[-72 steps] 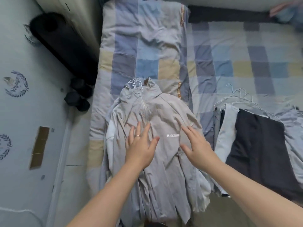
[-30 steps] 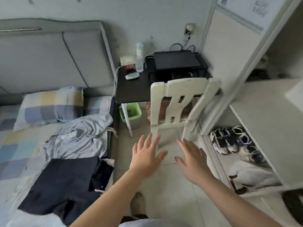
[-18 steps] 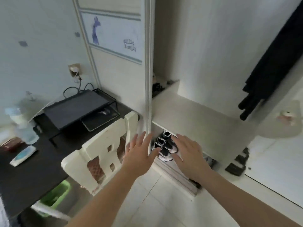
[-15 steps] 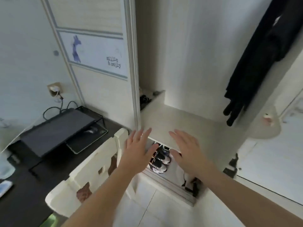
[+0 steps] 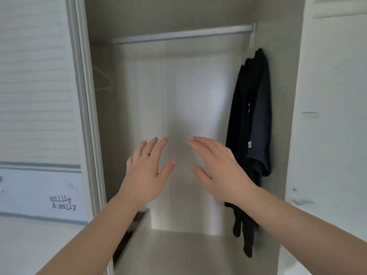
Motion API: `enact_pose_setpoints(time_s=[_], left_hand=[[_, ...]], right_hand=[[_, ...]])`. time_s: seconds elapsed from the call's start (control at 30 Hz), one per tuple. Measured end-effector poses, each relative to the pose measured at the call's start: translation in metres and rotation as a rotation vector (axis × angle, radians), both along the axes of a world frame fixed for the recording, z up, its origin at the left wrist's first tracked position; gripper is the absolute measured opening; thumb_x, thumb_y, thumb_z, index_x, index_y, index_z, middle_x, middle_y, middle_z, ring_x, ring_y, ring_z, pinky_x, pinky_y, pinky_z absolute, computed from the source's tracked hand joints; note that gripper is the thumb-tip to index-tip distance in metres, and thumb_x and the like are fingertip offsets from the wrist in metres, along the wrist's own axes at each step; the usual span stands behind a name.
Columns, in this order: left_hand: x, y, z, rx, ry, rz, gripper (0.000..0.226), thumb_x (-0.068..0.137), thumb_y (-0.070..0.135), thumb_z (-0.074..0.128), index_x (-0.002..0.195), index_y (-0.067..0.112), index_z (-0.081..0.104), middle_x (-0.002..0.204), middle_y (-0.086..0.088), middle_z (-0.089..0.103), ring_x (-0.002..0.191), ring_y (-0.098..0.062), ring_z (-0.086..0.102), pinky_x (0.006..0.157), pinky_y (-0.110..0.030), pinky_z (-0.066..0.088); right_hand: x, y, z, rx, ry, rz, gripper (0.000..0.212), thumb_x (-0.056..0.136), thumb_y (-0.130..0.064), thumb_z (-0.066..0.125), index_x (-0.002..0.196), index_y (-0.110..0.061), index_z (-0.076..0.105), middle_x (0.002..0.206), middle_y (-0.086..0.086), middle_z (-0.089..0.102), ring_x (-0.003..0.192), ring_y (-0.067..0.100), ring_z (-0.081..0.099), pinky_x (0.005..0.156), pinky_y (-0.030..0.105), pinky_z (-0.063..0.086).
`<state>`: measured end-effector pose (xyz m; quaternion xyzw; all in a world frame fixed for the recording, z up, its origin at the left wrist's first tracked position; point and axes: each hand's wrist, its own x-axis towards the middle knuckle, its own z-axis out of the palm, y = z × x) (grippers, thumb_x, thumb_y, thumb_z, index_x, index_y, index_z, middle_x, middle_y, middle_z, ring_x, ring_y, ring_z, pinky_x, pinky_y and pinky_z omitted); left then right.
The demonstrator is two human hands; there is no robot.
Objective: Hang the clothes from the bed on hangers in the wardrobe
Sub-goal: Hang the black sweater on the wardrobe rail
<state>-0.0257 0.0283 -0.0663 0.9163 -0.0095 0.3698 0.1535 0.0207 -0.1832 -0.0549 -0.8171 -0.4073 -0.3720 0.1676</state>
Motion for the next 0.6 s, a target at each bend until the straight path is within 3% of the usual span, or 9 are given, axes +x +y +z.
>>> enact_pose_setpoints(time_s=[0.13,0.3,0.43,0.6], left_hand=[[0.061,-0.002,0.045,0.054,-0.018,-0.048,0.083,0.08,0.08,0.011,0.155,0.044,0.016,0.165,0.013,0.014,0.153,-0.014,0.002,0.12,-0.042,0.012],[0.14,-0.001,0.091,0.143,0.005,-0.065,0.067,0.095,0.068,0.026,0.156,0.043,0.013,0.166,0.011,0.012,0.153,-0.014,0.0,0.121,-0.04,0.009],[0.198,-0.01,0.117,0.121,0.013,-0.134,0.065,0.097,0.065,0.031,0.156,0.043,0.015,0.165,0.01,0.015,0.152,-0.015,0.003,0.12,-0.043,0.014],[0.267,-0.031,0.152,0.06,0.038,-0.273,0.064,0.098,0.065,0.034,0.155,0.041,0.02,0.164,0.012,0.02,0.152,-0.015,0.007,0.12,-0.044,0.016]], right_hand=[[0.05,-0.01,0.065,0.026,-0.15,-0.064,0.058,0.094,-0.034,0.052,0.149,-0.026,0.035,0.151,-0.004,0.037,0.14,0.016,0.032,0.11,0.038,0.03],[0.103,-0.017,0.145,0.012,-0.231,-0.2,0.056,0.098,-0.037,0.048,0.15,-0.031,0.029,0.151,-0.009,0.034,0.14,0.013,0.025,0.111,0.035,0.022],[0.138,-0.022,0.196,0.002,-0.223,-0.331,0.054,0.098,-0.036,0.046,0.148,-0.03,0.03,0.148,-0.01,0.038,0.136,0.018,0.03,0.109,0.042,0.028],[0.174,-0.034,0.244,-0.053,-0.157,-0.649,0.053,0.095,-0.036,0.044,0.145,-0.027,0.034,0.143,0.002,0.042,0.132,0.029,0.035,0.105,0.048,0.03]])
